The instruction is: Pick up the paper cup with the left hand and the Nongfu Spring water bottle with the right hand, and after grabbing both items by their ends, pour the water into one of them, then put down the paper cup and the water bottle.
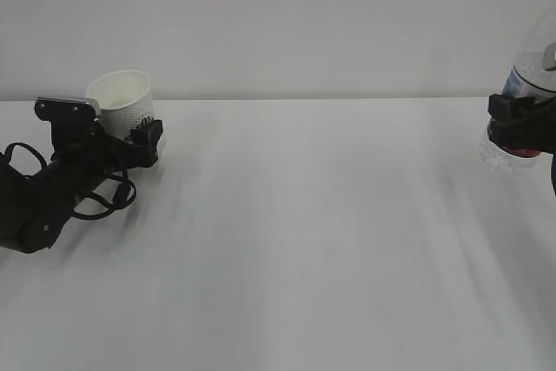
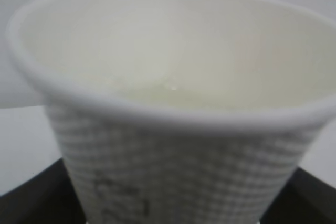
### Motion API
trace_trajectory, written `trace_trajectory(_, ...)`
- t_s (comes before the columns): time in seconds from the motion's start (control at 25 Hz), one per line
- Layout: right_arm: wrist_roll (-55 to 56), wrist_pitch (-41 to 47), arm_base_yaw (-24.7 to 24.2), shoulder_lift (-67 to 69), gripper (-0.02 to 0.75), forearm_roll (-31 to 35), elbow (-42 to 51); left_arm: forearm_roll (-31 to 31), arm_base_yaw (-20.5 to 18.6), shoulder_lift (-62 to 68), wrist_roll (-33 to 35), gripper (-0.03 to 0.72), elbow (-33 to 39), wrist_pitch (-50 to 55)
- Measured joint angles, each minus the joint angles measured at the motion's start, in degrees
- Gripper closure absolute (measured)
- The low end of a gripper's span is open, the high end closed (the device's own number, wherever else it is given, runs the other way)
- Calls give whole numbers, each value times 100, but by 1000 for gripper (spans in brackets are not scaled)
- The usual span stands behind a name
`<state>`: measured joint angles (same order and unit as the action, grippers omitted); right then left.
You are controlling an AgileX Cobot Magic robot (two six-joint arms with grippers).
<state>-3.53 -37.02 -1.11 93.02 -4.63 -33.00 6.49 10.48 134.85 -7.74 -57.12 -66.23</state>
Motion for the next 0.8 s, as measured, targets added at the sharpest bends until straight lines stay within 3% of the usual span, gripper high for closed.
trace_trajectory(0.8,-3,-163,0,0,246,0,0,0,0,-602,0,50,1012,35)
